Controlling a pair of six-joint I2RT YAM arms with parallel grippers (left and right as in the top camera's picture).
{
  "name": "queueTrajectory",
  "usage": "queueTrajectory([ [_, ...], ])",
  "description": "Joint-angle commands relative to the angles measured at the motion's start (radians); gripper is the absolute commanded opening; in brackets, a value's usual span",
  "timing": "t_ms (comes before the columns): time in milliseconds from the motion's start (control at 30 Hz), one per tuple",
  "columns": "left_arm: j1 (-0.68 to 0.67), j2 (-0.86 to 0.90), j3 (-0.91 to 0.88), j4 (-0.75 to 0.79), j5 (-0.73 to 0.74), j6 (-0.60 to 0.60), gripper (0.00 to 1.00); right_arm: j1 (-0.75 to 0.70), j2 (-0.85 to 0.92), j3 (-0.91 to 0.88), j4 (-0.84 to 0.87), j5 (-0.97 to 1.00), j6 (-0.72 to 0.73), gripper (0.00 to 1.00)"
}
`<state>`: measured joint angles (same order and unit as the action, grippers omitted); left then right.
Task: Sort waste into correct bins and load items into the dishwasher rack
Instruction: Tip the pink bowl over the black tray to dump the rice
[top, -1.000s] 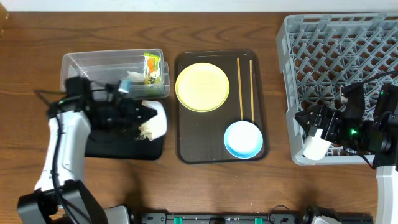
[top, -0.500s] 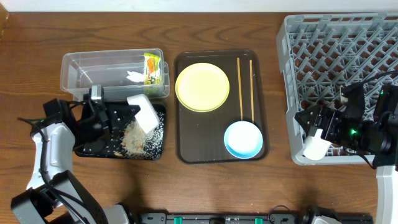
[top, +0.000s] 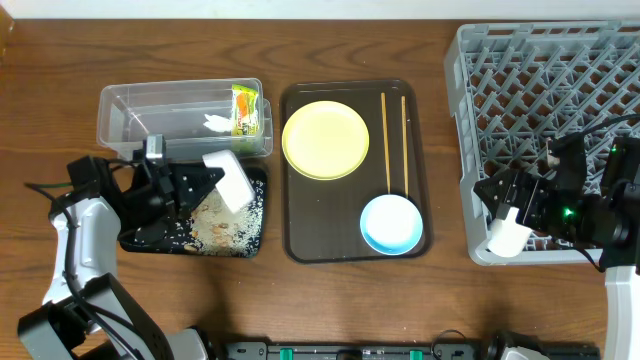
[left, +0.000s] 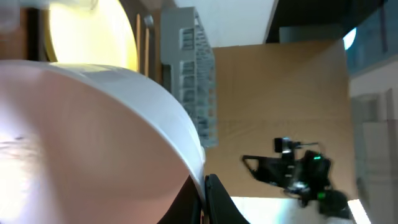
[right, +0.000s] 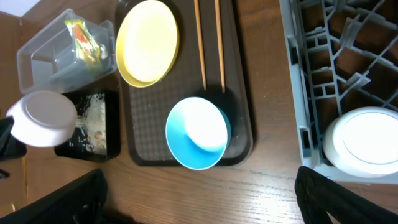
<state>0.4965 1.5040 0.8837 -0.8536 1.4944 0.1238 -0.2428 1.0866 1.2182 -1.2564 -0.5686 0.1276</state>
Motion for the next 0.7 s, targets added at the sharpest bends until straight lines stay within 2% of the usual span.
queueTrajectory([
  [0, -0.026, 0.000, -0.003, -0.023, 0.055, 0.063, 0.06, 0.015, 0.000, 0.011, -0.004, -0.003, -0.010, 0.94],
  [67, -0.023, 0.003, -0.003, 0.037, -0.027, -0.062, 0.06, 0.015, 0.000, 0.011, 0.002, -0.004, -0.010, 0.94],
  [133, -0.028, 0.002, -0.002, 0.037, 0.078, -0.040, 0.06, 0.015, 0.000, 0.011, 0.008, -0.004, -0.009, 0.94],
  [200, -0.034, 0.002, -0.002, 0.072, 0.019, -0.048, 0.06, 0.015, 0.000, 0.011, 0.007, -0.004, -0.010, 0.94],
  [233, -0.030, 0.003, -0.002, 0.071, 0.003, -0.092, 0.06, 0.015, 0.000, 0.011, 0.008, -0.004, -0.010, 0.94],
  [300, -0.045, -0.002, -0.002, 0.035, 0.079, -0.054, 0.06, 0.015, 0.000, 0.011, 0.007, -0.004, -0.010, 0.94],
  [367, -0.067, -0.006, -0.002, 0.043, -0.007, -0.038, 0.06, 0.015, 0.000, 0.011, 0.007, -0.004, -0.010, 0.94],
  [400, -0.064, -0.006, -0.002, 0.059, -0.090, -0.097, 0.06, 0.015, 0.000, 0.011, 0.010, -0.004, -0.010, 0.95],
  [433, -0.063, -0.006, -0.002, 0.055, -0.108, -0.143, 0.06, 0.015, 0.000, 0.011, 0.011, -0.004, -0.010, 0.95],
  [500, -0.077, -0.008, -0.002, 0.049, -0.067, -0.124, 0.06, 0.015, 0.000, 0.011, 0.006, -0.004, -0.010, 0.95],
  [667, -0.089, -0.021, 0.000, 0.064, -0.203, -0.207, 0.06, 0.015, 0.000, 0.011, 0.006, -0.004, -0.010, 0.95],
])
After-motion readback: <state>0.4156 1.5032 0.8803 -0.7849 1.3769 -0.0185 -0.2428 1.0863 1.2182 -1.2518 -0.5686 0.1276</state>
